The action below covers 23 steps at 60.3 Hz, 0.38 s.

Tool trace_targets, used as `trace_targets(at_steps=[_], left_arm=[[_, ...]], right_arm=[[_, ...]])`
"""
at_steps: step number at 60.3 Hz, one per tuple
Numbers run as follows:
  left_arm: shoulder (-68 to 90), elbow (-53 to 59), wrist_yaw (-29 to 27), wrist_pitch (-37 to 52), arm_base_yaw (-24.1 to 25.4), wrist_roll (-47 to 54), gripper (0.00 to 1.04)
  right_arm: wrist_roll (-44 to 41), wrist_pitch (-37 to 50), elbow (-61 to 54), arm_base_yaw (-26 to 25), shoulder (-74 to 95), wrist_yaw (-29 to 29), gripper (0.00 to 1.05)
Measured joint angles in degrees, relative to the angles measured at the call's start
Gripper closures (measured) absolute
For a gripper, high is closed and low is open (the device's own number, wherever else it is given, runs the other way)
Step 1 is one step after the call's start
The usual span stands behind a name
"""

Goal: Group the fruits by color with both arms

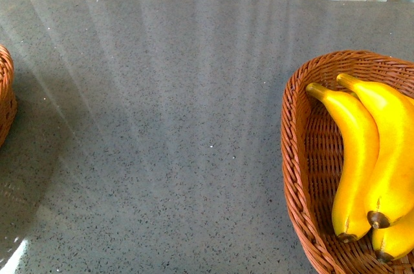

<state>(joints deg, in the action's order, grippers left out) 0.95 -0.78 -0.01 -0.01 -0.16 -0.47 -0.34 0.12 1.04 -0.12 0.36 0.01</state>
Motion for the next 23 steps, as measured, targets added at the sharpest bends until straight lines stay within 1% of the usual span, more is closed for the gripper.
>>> trace_targets(at_steps=[23], left_arm=[[0.0, 0.0, 0.0, 0.0, 0.0, 0.0, 0.09]], right_arm=[[0.0, 0.0, 0.0, 0.0, 0.0, 0.0, 0.09]])
